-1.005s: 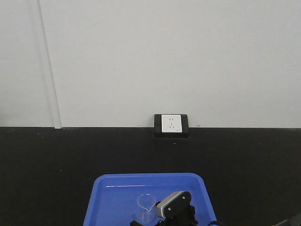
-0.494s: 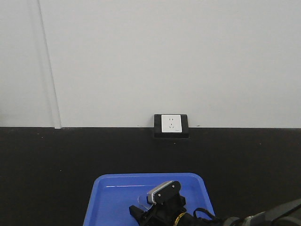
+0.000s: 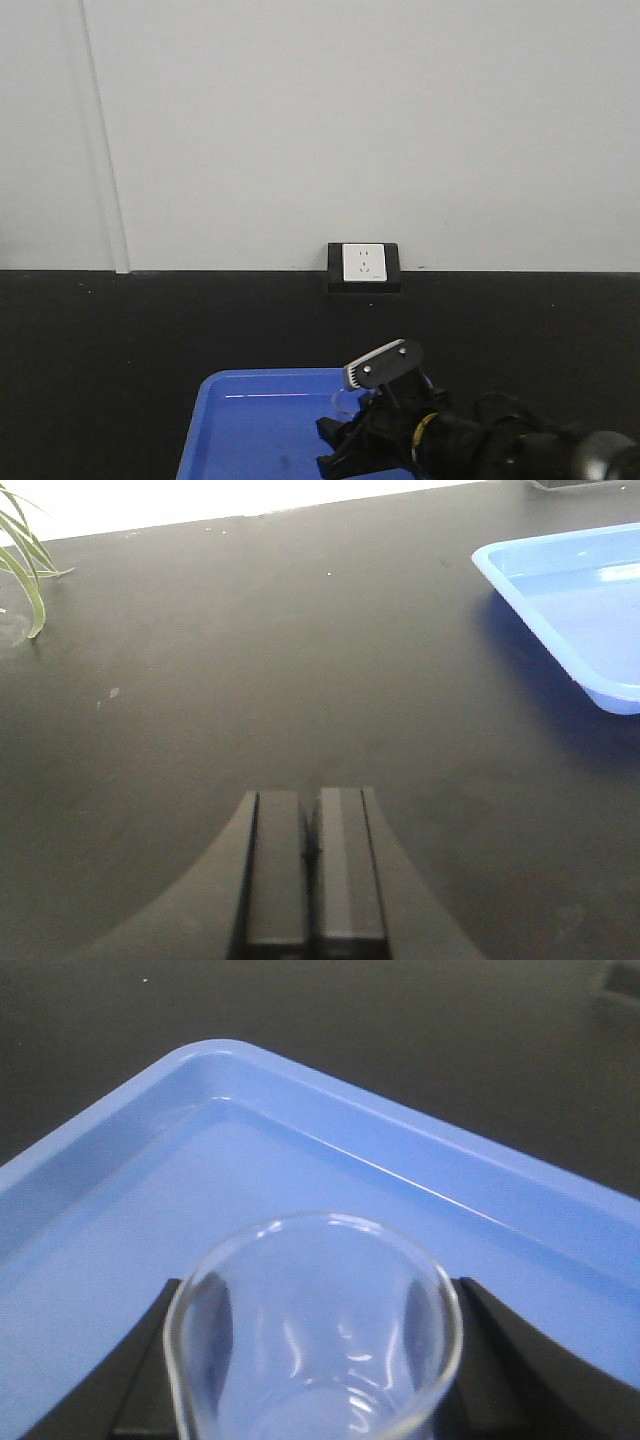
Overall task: Move beaker to silver tray on left bench
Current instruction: 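Lift the beaker out of the blue tray with the right gripper, then drive the base away from the blue tray, holding the beaker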
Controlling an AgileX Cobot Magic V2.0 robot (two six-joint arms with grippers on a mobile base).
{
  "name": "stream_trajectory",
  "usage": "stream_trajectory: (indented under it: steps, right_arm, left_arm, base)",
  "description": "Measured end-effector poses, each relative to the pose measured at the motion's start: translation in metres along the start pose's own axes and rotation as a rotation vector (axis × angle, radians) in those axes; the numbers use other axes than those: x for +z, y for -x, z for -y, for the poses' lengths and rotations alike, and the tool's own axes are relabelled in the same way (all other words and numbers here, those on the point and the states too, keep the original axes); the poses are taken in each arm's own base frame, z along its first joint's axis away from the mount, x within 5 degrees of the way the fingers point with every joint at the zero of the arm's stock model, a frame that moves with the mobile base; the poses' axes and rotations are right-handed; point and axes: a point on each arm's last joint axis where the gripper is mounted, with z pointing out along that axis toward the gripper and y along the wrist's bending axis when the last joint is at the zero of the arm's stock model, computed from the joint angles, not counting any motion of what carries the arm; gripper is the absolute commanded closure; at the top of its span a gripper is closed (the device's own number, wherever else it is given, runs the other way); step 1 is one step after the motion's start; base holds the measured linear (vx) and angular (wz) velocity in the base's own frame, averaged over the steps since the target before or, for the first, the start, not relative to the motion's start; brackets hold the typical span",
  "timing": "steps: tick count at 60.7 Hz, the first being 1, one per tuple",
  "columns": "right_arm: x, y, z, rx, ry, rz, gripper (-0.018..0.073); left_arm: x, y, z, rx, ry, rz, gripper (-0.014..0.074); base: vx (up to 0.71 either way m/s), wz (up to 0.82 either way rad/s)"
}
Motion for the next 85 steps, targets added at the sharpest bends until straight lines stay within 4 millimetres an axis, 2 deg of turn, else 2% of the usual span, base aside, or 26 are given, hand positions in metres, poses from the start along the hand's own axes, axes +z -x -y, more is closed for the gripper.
stream_trajectory:
  steps: [7, 19, 27, 36, 44, 53, 85]
  right_arm:
    - [-0.059, 0.001, -0.004, -0.003, -0.029, 0.012, 0.0574]
    - [-0.154, -0.024, -0.016, -0.01, -0.042, 0.115, 0.0573]
    - [-0.198, -0.044, -0.021, -0.034, -0.058, 0.195, 0.0573]
    - [-0.226, -0.047, -0.022, -0.044, -0.088, 0.271, 0.0573]
    - [-0.243, -0.046, -0.022, -0.048, -0.107, 0.327, 0.0571]
    - [-0.253, -0.045, -0.023, -0.049, -0.115, 0.364, 0.057]
    - [-0.253, -0.045, -0.023, -0.048, -0.116, 0.364, 0.057]
  left_arm:
    - [0.0, 0.0, 0.0, 0.0, 0.0, 0.0, 0.0595]
    - [0.0, 0.0, 0.0, 0.0, 0.0, 0.0, 0.0595]
    - [0.0, 0.0, 0.0, 0.0, 0.0, 0.0, 0.0595]
    - [0.0, 0.0, 0.0, 0.0, 0.0, 0.0, 0.0595]
    - [0.0, 0.0, 0.0, 0.0, 0.0, 0.0, 0.0595]
    - [0.0, 0.0, 0.0, 0.0, 0.0, 0.0, 0.0595]
    - [0.0, 0.0, 0.0, 0.0, 0.0, 0.0, 0.0595]
  base:
    - [0.0, 0.0]
    - [0.0, 0.0]
    - [0.0, 0.0]
    - [0.0, 0.0]
    - [0.0, 0.0]
    - [0.0, 0.0]
    - [0.0, 0.0]
